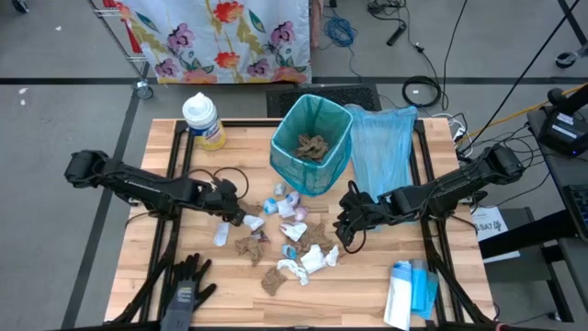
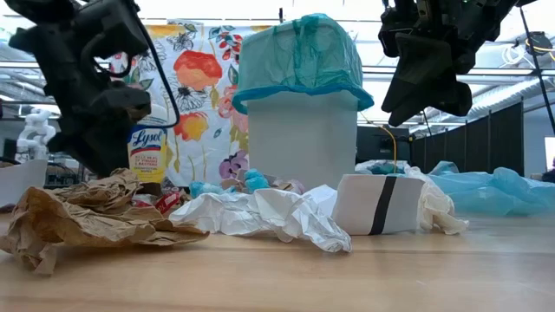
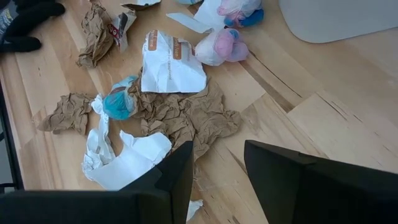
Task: Place trash/remove bag and relplace
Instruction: Put the brown napkin into the trash bin
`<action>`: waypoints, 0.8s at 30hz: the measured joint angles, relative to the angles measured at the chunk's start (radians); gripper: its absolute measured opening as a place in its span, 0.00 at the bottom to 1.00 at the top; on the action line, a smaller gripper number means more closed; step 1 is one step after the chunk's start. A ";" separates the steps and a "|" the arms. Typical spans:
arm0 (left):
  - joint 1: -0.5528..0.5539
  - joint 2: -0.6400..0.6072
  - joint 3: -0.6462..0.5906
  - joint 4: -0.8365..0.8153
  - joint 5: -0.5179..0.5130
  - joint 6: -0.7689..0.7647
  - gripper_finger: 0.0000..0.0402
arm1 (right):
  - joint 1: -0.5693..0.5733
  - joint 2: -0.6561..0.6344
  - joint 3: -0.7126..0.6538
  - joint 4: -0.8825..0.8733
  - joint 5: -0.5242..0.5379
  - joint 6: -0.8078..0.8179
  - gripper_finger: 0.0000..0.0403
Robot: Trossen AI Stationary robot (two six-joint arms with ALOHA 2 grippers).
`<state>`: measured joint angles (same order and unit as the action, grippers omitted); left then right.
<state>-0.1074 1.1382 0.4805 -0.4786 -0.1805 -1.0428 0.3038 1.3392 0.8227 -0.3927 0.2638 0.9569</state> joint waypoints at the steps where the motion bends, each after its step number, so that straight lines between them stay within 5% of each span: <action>1: 0.000 0.014 0.000 0.011 0.000 0.000 0.36 | 0.000 0.000 0.000 0.000 0.000 0.000 0.33; 9: 0.000 0.154 0.002 0.044 -0.002 0.000 0.34 | 0.000 0.000 0.000 0.001 0.000 0.000 0.33; 13: 0.000 0.201 0.003 0.088 0.012 -0.007 0.22 | 0.000 0.000 0.000 0.001 0.000 0.000 0.33; 17: 0.000 0.201 0.006 0.112 0.035 -0.025 0.03 | 0.000 0.000 0.000 0.000 0.000 0.000 0.33; 24: 0.000 0.100 0.062 0.011 0.043 -0.017 0.01 | 0.006 0.000 -0.002 -0.024 0.000 -0.023 0.33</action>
<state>-0.1074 1.2387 0.5423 -0.4680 -0.1372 -1.0594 0.3097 1.3392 0.8211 -0.4169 0.2642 0.9338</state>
